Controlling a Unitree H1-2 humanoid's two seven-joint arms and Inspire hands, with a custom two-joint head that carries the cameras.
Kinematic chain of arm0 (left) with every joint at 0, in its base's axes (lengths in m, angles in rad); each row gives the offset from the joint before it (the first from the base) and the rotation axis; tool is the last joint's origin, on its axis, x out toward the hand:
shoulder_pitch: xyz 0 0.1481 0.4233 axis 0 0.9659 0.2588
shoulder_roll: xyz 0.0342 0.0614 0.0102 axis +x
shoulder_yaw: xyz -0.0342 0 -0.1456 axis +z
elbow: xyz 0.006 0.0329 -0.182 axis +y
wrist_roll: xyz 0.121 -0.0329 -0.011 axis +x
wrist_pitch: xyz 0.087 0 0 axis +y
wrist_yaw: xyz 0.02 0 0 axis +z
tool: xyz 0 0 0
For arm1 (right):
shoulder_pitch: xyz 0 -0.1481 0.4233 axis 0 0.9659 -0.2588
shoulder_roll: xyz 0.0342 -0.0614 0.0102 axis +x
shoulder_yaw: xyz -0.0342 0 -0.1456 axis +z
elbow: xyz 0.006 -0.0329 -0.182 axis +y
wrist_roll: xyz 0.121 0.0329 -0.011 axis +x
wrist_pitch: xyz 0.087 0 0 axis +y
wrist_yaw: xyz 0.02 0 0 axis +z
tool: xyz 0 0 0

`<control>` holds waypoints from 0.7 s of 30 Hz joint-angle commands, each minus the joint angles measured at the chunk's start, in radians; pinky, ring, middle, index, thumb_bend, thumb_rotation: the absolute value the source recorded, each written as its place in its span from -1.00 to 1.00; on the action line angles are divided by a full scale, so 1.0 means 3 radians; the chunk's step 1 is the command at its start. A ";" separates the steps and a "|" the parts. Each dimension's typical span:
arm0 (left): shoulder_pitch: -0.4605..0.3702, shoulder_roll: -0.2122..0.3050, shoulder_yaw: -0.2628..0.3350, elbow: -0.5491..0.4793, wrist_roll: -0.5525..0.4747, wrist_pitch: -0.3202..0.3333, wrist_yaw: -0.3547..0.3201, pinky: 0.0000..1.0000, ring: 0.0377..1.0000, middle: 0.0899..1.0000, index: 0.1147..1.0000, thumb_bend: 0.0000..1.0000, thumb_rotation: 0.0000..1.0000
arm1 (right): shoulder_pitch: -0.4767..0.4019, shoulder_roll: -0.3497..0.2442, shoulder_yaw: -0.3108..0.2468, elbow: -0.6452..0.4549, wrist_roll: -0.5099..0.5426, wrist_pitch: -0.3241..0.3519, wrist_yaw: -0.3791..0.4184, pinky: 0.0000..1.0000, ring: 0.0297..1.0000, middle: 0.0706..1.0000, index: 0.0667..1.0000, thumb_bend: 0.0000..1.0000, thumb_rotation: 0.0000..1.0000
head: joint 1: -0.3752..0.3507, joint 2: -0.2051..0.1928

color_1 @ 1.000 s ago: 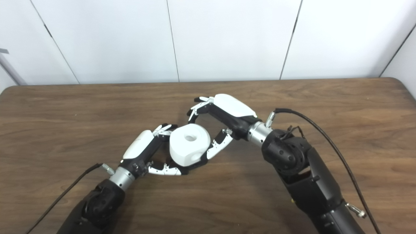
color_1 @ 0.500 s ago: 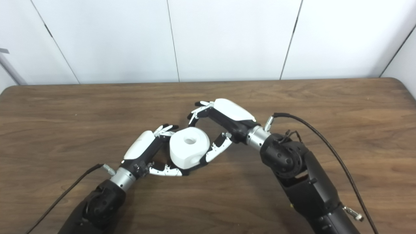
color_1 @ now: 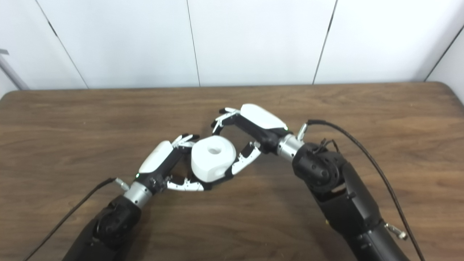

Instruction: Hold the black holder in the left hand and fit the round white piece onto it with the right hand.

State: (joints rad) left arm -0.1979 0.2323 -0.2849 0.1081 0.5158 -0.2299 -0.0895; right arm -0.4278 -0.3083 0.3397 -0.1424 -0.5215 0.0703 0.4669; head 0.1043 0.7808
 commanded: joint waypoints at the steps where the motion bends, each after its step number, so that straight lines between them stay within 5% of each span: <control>1: 0.0016 -0.0030 -0.0023 -0.0082 0.0012 -0.0005 0.0004 1.00 0.86 0.43 -0.17 0.05 -0.89 | -0.0110 -0.0063 -0.0040 -0.0140 0.0076 0.0001 0.0050 0.84 0.85 0.56 -0.10 0.04 -0.71 | 0.0004 0.0009; 7: 0.0022 -0.0040 -0.0030 -0.0096 0.0008 0.0035 -0.0002 1.00 0.87 0.43 -0.17 0.05 -0.89 | -0.0128 -0.0144 0.0039 -0.0225 0.0125 0.0112 0.0293 0.74 0.88 0.63 -0.09 0.04 -0.68 | 0.0010 0.0025; 8: 0.0021 -0.0040 -0.0033 -0.0092 0.0014 0.0026 0.0005 1.00 0.86 0.43 -0.17 0.05 -0.89 | -0.0127 -0.0151 0.0044 -0.0241 0.0126 0.0132 0.0319 0.71 0.88 0.64 0.07 0.38 -0.52 | 0.0010 0.0028; 10: 0.0021 -0.0044 -0.0037 -0.0095 0.0025 0.0034 0.0010 1.00 0.86 0.43 -0.17 0.05 -0.89 | -0.0126 -0.0170 0.0068 -0.0281 0.0126 0.0186 0.0392 0.67 0.89 0.67 0.25 0.70 -0.34 | 0.0015 0.0027; 21: 0.0026 -0.0058 -0.0038 -0.0114 0.0035 0.0057 0.0022 1.00 0.86 0.43 -0.17 0.05 -0.89 | -0.0117 -0.0174 0.0093 -0.0365 0.0192 0.0266 0.0528 0.55 0.92 0.81 0.69 0.96 -0.25 | 0.0020 0.0031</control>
State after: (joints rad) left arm -0.1863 0.2208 -0.2896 0.0906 0.5158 -0.2063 -0.0890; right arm -0.4279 -0.3606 0.3778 -0.2153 -0.4830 0.1568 0.6310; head 0.1089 0.7900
